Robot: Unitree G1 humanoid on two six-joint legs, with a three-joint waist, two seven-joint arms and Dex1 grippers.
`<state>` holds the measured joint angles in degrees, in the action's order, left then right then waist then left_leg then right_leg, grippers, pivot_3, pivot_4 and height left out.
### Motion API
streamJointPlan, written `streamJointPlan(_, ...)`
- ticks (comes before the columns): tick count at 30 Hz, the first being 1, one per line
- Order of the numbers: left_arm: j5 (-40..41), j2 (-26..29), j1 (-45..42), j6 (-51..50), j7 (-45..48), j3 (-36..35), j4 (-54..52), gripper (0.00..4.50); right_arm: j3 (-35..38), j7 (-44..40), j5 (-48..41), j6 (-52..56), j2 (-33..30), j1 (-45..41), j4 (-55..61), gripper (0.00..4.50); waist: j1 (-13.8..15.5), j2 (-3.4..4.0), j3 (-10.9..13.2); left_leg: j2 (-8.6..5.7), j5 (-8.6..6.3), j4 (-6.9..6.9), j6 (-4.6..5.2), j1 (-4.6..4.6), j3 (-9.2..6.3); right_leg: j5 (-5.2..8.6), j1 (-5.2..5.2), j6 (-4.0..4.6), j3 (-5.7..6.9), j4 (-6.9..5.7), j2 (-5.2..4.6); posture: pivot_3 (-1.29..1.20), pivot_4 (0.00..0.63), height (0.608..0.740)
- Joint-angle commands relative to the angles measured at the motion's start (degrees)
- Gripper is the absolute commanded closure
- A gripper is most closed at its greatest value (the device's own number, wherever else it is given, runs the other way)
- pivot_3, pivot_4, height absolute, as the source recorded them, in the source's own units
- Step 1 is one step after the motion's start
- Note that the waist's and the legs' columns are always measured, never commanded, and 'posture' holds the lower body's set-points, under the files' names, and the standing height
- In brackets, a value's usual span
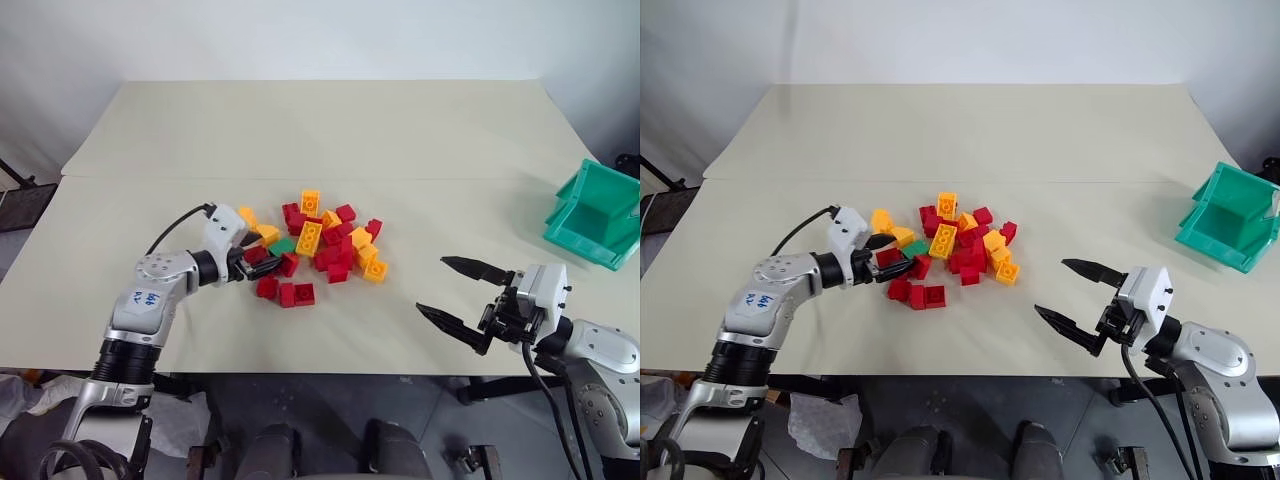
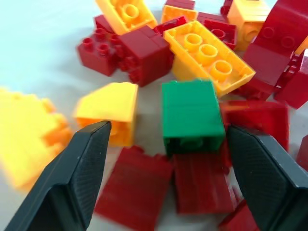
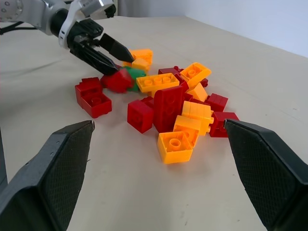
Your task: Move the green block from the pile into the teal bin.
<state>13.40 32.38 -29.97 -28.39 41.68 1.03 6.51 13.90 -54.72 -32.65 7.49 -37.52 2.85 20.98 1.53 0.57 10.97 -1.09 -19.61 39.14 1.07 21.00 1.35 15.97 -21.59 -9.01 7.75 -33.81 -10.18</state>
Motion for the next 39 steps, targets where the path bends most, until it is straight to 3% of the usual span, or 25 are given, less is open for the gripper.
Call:
streamJointPlan(1,-0.76,0.84,-0.28,0.42,0.58,-0.16,0.36,0.55,0.89,0.55,-0.37,-0.55,-0.08,0.01,2.54,0.00,0.06,0.00,0.00,0.00,0.00,0.00,0.00,0.00,0.00,0.00,0.00,0.00,0.00,0.00,0.00,0.00,0.150,0.740)
streamJointPlan(11,2.28,-0.98,1.65,-0.99,2.89,0.05,-4.53,0.55,0.59,0.72,-0.62,-0.22,-0.06,-0.16,2.82,0.00,0.00,0.00,0.00,0.01,0.00,0.00,0.00,0.02,0.00,0.00,-0.01,0.00,0.01,0.00,0.00,0.00,0.150,0.740)
streamJointPlan(21,2.76,-7.26,0.30,-2.61,1.13,1.86,-5.39,0.55,0.00,0.64,-0.57,-0.08,0.11,-0.78,2.60,0.00,0.04,-0.01,0.00,-0.01,0.00,0.00,0.01,0.03,0.00,0.00,-0.01,0.00,0.00,0.00,0.00,0.00,0.150,0.740)
streamJointPlan(31,1.74,-5.94,-0.26,-0.40,-4.91,-4.64,-4.07,0.55,-1.91,0.38,-0.16,-0.63,1.08,-2.25,1.13,0.00,-0.05,0.00,0.00,0.02,0.00,0.00,0.00,0.01,0.00,0.00,-0.01,0.00,0.00,-0.01,0.02,0.00,0.150,0.740)
streamJointPlan(39,0.12,-4.20,1.03,-2.57,-3.01,-0.87,-4.59,0.55,-2.39,0.63,0.09,-0.53,1.65,-2.68,1.18,0.00,0.00,0.00,0.00,-0.01,0.00,0.02,0.01,0.04,-0.02,-0.03,-0.01,-0.05,0.00,-0.01,0.00,0.00,0.150,0.740)
